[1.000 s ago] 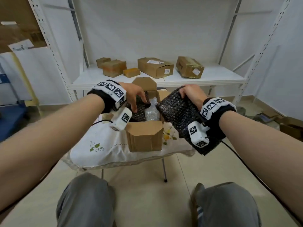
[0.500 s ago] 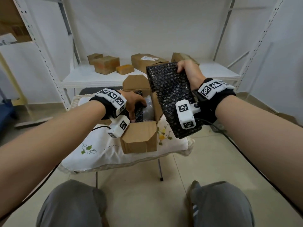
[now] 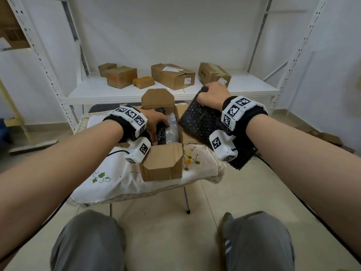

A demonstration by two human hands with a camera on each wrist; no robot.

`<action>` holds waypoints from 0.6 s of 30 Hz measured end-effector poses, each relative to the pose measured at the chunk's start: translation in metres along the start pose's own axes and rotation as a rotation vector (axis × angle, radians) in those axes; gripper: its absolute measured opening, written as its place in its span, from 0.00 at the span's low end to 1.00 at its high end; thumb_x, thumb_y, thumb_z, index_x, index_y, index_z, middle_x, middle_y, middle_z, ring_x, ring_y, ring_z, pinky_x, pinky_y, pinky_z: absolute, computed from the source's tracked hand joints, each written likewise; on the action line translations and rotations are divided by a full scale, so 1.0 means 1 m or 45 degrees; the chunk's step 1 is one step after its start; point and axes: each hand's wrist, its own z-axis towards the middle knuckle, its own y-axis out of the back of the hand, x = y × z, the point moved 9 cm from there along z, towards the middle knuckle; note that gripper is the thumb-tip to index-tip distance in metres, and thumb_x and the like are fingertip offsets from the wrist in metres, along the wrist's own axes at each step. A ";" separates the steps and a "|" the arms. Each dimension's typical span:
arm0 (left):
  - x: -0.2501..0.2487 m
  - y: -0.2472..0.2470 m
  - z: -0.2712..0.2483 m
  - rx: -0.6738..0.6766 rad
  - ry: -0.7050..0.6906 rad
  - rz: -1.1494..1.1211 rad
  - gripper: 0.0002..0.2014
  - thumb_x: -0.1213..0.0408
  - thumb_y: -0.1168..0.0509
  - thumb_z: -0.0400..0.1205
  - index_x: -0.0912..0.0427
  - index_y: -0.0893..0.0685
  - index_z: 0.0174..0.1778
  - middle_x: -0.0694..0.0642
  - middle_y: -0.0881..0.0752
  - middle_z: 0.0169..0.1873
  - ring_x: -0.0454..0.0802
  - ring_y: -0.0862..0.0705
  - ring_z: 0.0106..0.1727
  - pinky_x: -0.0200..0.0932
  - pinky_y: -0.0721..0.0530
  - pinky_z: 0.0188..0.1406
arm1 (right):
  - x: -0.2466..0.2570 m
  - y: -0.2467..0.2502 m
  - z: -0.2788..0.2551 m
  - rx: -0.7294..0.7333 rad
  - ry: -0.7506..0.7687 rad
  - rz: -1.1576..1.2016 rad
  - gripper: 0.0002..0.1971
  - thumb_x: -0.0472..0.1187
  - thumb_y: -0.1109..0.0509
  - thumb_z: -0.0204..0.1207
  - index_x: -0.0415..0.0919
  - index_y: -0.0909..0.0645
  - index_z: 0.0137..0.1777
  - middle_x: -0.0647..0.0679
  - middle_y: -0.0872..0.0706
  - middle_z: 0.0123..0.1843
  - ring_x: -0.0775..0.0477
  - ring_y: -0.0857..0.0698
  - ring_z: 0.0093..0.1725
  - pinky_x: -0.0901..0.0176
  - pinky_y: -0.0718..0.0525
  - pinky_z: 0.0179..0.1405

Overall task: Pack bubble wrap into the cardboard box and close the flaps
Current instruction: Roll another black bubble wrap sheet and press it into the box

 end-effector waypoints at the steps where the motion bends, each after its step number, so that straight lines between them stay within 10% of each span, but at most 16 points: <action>1: 0.000 0.000 -0.001 -0.004 -0.004 0.006 0.47 0.56 0.14 0.61 0.47 0.26 0.77 0.52 0.29 0.78 0.57 0.30 0.78 0.57 0.30 0.77 | 0.001 0.000 -0.002 0.033 0.014 -0.117 0.10 0.42 0.36 0.75 0.36 0.21 0.51 0.39 0.19 0.51 0.38 0.17 0.52 0.55 0.21 0.46; 10: -0.003 -0.001 -0.003 -0.020 -0.018 0.021 0.43 0.60 0.16 0.66 0.50 0.26 0.77 0.53 0.30 0.76 0.58 0.31 0.78 0.54 0.29 0.75 | 0.056 0.038 -0.011 -0.043 -0.011 0.481 0.02 0.36 0.32 0.60 0.39 0.23 0.31 0.43 0.18 0.41 0.42 0.20 0.42 0.63 0.28 0.31; 18: 0.003 0.009 -0.006 -0.079 0.042 0.152 0.40 0.49 0.20 0.69 0.54 0.25 0.76 0.57 0.22 0.72 0.60 0.22 0.71 0.55 0.22 0.69 | 0.011 -0.055 0.025 0.227 -0.234 1.126 0.09 0.39 0.39 0.49 0.44 0.31 0.32 0.41 0.25 0.39 0.42 0.25 0.42 0.50 0.27 0.45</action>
